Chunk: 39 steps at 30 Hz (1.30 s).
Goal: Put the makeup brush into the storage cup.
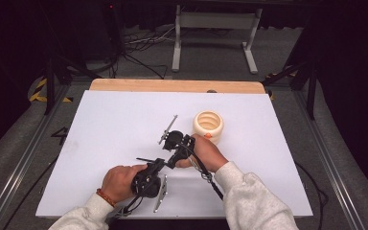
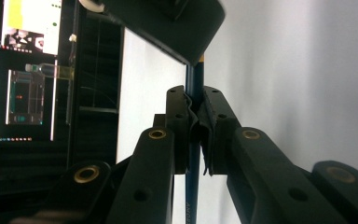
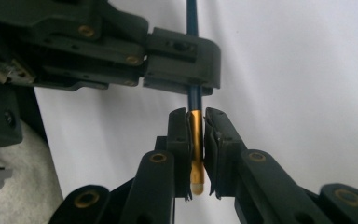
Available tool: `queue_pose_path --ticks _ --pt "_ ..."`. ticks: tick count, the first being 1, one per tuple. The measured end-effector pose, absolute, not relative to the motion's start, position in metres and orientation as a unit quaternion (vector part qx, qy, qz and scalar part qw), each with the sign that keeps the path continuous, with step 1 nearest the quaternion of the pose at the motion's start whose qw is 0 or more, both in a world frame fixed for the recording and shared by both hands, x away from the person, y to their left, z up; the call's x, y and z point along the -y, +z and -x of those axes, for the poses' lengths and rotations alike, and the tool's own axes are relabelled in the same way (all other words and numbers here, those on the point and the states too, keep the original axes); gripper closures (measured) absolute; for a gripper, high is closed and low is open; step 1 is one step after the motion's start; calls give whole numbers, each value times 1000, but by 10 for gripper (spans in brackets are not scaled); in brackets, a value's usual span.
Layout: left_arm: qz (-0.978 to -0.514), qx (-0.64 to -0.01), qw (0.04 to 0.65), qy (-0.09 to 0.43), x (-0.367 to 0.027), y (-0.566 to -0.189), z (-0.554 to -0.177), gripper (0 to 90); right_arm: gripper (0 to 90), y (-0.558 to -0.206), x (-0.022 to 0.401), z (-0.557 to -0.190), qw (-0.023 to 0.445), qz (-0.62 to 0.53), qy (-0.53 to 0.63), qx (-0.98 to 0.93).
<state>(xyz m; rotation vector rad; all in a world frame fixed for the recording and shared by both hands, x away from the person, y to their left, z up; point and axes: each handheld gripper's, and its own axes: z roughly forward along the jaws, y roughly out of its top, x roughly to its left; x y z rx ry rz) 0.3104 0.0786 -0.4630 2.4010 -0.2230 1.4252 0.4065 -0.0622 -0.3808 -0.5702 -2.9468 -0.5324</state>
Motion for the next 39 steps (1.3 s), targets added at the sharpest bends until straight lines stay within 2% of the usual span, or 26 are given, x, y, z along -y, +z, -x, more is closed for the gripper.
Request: queue_pose_path --ticks 7,13,16,19,20,22,26,32,39 --pt "-852 62 170 492 -84 -460 -314 829 730 -376 68 -403 32 187 -192 963" --pt "-859 42 187 475 -92 -458 -321 830 602 -363 80 -398 -9 181 -226 957" --pt "-863 27 198 464 -97 -455 -324 830 508 -356 87 -391 -60 162 -249 953" --pt "-864 -9 243 440 -104 -455 -328 830 416 -351 97 -383 -92 148 -280 944" --pt "-864 -9 243 440 -104 -455 -328 830 416 -351 97 -383 -92 148 -280 944" --pt "-870 -26 236 431 -109 -452 -330 830 354 -348 104 -375 -125 135 -299 936" --pt "-874 -40 248 417 -117 -445 -334 830 340 -345 118 -362 -160 125 -332 921" --pt "-872 -65 278 398 -125 -440 -338 830 326 -349 138 -353 -183 128 -361 905" --pt "-872 -84 301 377 -130 -438 -341 831 253 -356 158 -344 -209 134 -380 891"
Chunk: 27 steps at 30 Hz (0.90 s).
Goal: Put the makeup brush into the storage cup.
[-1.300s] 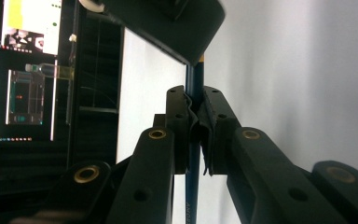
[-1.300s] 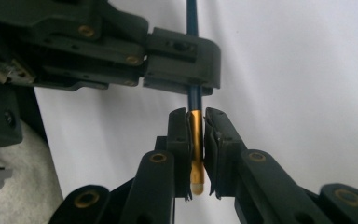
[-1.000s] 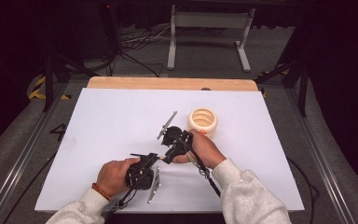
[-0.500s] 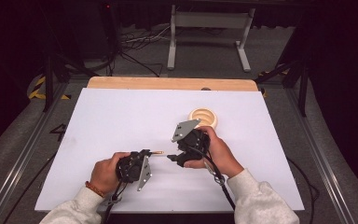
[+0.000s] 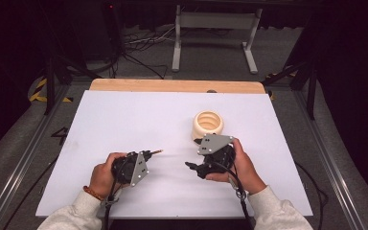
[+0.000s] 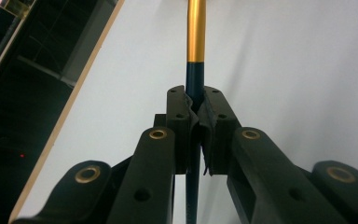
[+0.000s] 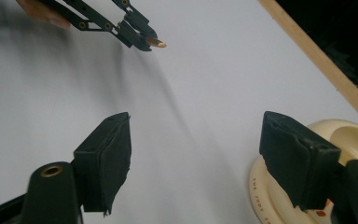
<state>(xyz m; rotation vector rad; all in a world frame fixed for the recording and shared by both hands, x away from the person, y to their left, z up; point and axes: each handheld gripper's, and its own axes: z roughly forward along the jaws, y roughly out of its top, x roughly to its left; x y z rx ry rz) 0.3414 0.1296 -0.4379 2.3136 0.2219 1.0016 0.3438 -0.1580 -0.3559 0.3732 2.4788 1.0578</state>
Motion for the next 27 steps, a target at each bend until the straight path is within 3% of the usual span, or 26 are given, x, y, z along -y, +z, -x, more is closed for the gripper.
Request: queue_pose_path --ticks 18,27 --pt "-858 -135 371 329 -147 -428 -350 831 78 -379 195 -325 272 -173 410 -853" --pt "-843 -166 419 295 -157 -422 -354 830 71 -398 212 -319 293 -173 410 -846"
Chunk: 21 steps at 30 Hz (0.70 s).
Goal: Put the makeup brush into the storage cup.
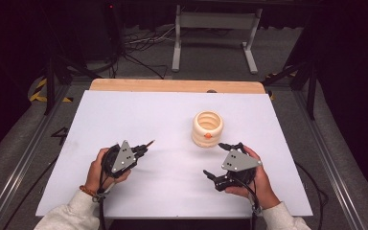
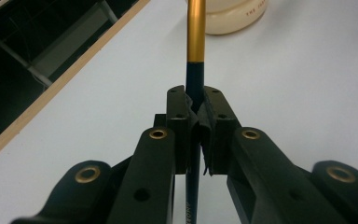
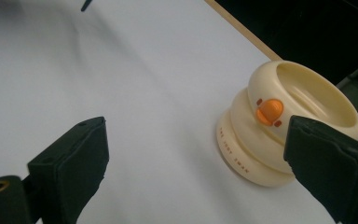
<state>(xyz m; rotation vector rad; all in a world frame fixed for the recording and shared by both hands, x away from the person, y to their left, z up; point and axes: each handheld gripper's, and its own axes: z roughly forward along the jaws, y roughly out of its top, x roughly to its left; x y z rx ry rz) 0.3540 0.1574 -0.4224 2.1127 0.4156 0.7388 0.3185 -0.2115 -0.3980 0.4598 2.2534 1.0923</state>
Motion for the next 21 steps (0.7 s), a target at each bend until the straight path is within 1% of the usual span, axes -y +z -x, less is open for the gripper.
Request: queue_pose_path --ticks 7,8,9,11,14,20,21 --pt "-822 -193 469 260 -170 -418 -358 831 74 -415 229 -315 296 -180 410 -844" --pt "-822 -193 469 260 -170 -418 -358 831 74 -416 231 -314 298 -182 408 -844" --pt "-814 -204 485 249 -174 -417 -360 831 74 -417 233 -313 301 -185 407 -842" --pt "-811 -208 491 243 -176 -417 -360 831 74 -418 236 -311 305 -188 409 -839" --pt "-796 -219 517 225 -183 -414 -362 831 70 -419 244 -306 312 -200 421 -828" --pt "-777 -226 549 209 -189 -407 -364 830 52 -424 262 -301 329 -234 431 -807" --pt "-775 -226 553 207 -190 -405 -365 831 52 -425 265 -300 326 -243 434 -804"
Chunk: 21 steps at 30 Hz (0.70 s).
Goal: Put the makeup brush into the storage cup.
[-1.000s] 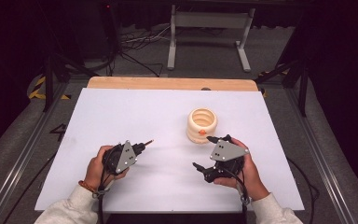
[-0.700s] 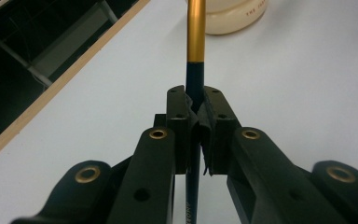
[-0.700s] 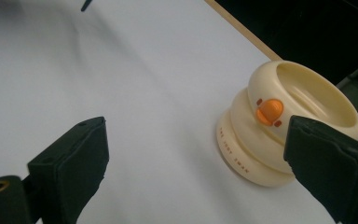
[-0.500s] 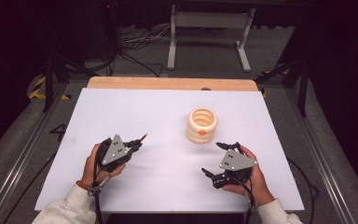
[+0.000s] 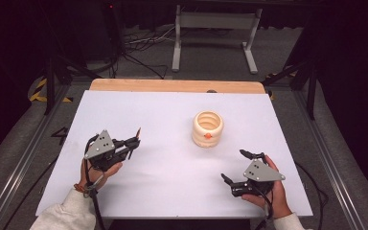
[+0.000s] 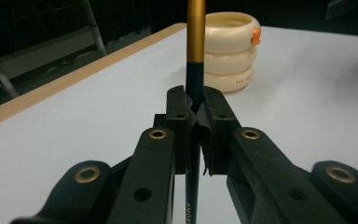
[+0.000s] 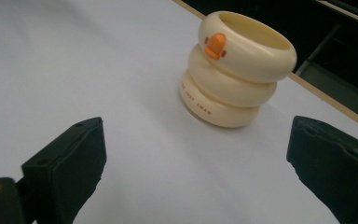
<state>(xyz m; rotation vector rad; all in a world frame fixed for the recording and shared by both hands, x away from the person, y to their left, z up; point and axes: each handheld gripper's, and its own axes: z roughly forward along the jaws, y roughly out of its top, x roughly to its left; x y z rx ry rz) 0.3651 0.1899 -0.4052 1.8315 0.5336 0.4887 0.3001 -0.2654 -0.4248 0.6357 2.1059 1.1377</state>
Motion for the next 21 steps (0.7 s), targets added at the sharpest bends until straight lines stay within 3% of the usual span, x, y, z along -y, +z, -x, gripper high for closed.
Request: queue_pose_path --ticks 21 --pt "-730 -202 625 187 -160 -376 -393 830 59 -432 309 -285 344 -305 448 -767"
